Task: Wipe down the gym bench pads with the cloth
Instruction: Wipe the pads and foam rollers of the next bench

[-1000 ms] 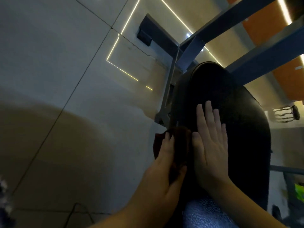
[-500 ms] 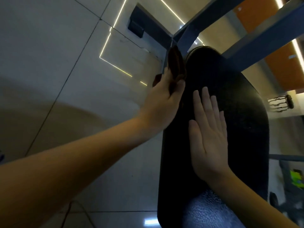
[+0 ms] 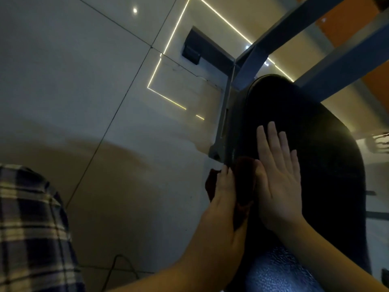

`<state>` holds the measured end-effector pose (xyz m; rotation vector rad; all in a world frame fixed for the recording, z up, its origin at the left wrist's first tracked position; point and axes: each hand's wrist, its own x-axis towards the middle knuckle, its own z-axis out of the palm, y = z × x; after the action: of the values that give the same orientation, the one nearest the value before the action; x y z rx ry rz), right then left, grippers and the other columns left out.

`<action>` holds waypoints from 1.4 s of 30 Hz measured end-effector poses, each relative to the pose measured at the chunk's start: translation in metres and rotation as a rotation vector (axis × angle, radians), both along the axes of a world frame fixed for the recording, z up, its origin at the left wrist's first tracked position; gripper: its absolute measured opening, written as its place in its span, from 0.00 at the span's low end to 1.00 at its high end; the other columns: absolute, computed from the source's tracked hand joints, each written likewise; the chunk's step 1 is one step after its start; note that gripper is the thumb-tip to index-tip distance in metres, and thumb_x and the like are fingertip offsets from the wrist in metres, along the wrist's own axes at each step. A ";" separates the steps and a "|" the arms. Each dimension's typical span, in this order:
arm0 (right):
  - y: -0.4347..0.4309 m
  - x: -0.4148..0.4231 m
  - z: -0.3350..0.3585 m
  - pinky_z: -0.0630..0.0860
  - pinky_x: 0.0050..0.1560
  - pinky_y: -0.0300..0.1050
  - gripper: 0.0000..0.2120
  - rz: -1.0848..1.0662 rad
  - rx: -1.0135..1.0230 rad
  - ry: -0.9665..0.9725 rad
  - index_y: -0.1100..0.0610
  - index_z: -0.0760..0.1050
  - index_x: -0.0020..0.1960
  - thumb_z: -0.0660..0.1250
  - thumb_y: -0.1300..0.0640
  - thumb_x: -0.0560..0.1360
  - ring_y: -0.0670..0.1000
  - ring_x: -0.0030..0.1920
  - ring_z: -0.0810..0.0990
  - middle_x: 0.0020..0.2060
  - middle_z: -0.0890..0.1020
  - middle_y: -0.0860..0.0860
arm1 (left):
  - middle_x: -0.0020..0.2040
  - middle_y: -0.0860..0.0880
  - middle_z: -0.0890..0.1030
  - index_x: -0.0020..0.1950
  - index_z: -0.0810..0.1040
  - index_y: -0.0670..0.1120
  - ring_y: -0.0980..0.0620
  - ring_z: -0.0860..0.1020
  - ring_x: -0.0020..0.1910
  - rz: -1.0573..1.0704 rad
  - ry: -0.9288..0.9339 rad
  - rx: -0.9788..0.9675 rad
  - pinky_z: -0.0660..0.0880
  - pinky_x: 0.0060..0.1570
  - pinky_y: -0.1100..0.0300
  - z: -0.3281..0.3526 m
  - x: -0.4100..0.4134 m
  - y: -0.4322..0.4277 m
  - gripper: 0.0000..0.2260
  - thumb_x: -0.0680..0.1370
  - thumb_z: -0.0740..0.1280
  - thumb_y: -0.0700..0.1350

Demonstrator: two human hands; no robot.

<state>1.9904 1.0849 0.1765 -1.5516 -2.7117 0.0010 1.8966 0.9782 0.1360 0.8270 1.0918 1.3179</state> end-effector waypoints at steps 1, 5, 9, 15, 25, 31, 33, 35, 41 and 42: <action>0.000 0.000 0.000 0.38 0.76 0.45 0.26 -0.007 -0.002 0.000 0.43 0.44 0.78 0.40 0.45 0.81 0.45 0.78 0.40 0.79 0.46 0.43 | 0.79 0.58 0.59 0.78 0.43 0.61 0.66 0.60 0.75 0.033 -0.004 -0.002 0.58 0.73 0.68 0.002 0.000 0.008 0.32 0.78 0.56 0.53; 0.000 -0.001 0.001 0.37 0.76 0.45 0.26 -0.022 -0.015 0.029 0.43 0.45 0.78 0.41 0.44 0.80 0.43 0.78 0.40 0.79 0.46 0.42 | 0.78 0.48 0.63 0.81 0.52 0.50 0.53 0.62 0.77 0.163 0.106 0.061 0.62 0.75 0.51 -0.001 -0.010 0.056 0.29 0.80 0.56 0.48; -0.002 -0.004 0.002 0.38 0.77 0.46 0.26 -0.040 -0.018 0.023 0.42 0.44 0.77 0.40 0.44 0.79 0.42 0.77 0.39 0.78 0.45 0.42 | 0.75 0.42 0.68 0.80 0.57 0.43 0.45 0.67 0.74 0.167 0.147 0.070 0.66 0.72 0.48 -0.004 -0.023 0.082 0.25 0.83 0.57 0.44; -0.002 -0.005 0.002 0.37 0.76 0.46 0.26 -0.048 -0.020 0.010 0.41 0.42 0.77 0.38 0.43 0.79 0.43 0.78 0.39 0.78 0.45 0.41 | 0.72 0.48 0.72 0.81 0.52 0.49 0.55 0.72 0.69 0.001 0.102 0.089 0.69 0.68 0.58 -0.016 -0.018 0.020 0.31 0.79 0.57 0.50; -0.003 -0.005 0.003 0.39 0.77 0.48 0.26 -0.028 -0.014 0.022 0.43 0.44 0.78 0.40 0.44 0.80 0.44 0.78 0.40 0.79 0.46 0.42 | 0.80 0.56 0.56 0.78 0.49 0.62 0.59 0.54 0.78 -0.039 -0.030 0.059 0.58 0.77 0.53 -0.015 -0.010 0.006 0.31 0.78 0.58 0.50; -0.003 -0.005 0.004 0.41 0.77 0.50 0.26 -0.038 -0.014 0.032 0.43 0.44 0.77 0.41 0.44 0.79 0.44 0.78 0.41 0.78 0.47 0.42 | 0.79 0.46 0.62 0.80 0.55 0.49 0.48 0.60 0.78 0.044 0.054 0.035 0.61 0.75 0.46 -0.010 -0.029 0.056 0.30 0.78 0.56 0.51; -0.003 -0.006 0.004 0.40 0.77 0.50 0.26 -0.044 -0.014 0.024 0.42 0.44 0.77 0.41 0.44 0.79 0.43 0.78 0.41 0.78 0.46 0.42 | 0.76 0.43 0.66 0.79 0.59 0.48 0.43 0.62 0.77 0.055 0.075 0.044 0.63 0.73 0.43 -0.008 -0.036 0.068 0.28 0.78 0.56 0.50; -0.003 -0.006 0.004 0.40 0.77 0.49 0.26 -0.051 -0.018 0.018 0.42 0.43 0.77 0.40 0.44 0.79 0.43 0.78 0.41 0.78 0.46 0.41 | 0.75 0.43 0.68 0.79 0.58 0.49 0.43 0.65 0.75 0.022 0.044 0.050 0.66 0.71 0.43 -0.011 -0.038 0.067 0.27 0.80 0.57 0.50; -0.001 -0.004 0.003 0.39 0.77 0.48 0.26 -0.046 -0.015 0.018 0.41 0.44 0.77 0.41 0.44 0.80 0.43 0.78 0.41 0.78 0.46 0.42 | 0.80 0.49 0.58 0.76 0.50 0.65 0.52 0.58 0.78 -0.072 -0.056 0.071 0.61 0.76 0.49 -0.014 -0.012 0.006 0.30 0.78 0.59 0.49; -0.001 -0.004 0.004 0.39 0.77 0.48 0.26 -0.044 -0.018 0.019 0.42 0.44 0.77 0.41 0.44 0.80 0.44 0.78 0.41 0.79 0.47 0.42 | 0.81 0.50 0.56 0.78 0.50 0.63 0.54 0.57 0.78 -0.079 -0.067 0.072 0.60 0.76 0.51 -0.015 -0.009 0.002 0.31 0.77 0.59 0.49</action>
<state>1.9861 1.0842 0.1800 -1.6065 -2.6699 0.0391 1.8871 0.9800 0.1213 0.8650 0.9547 1.3156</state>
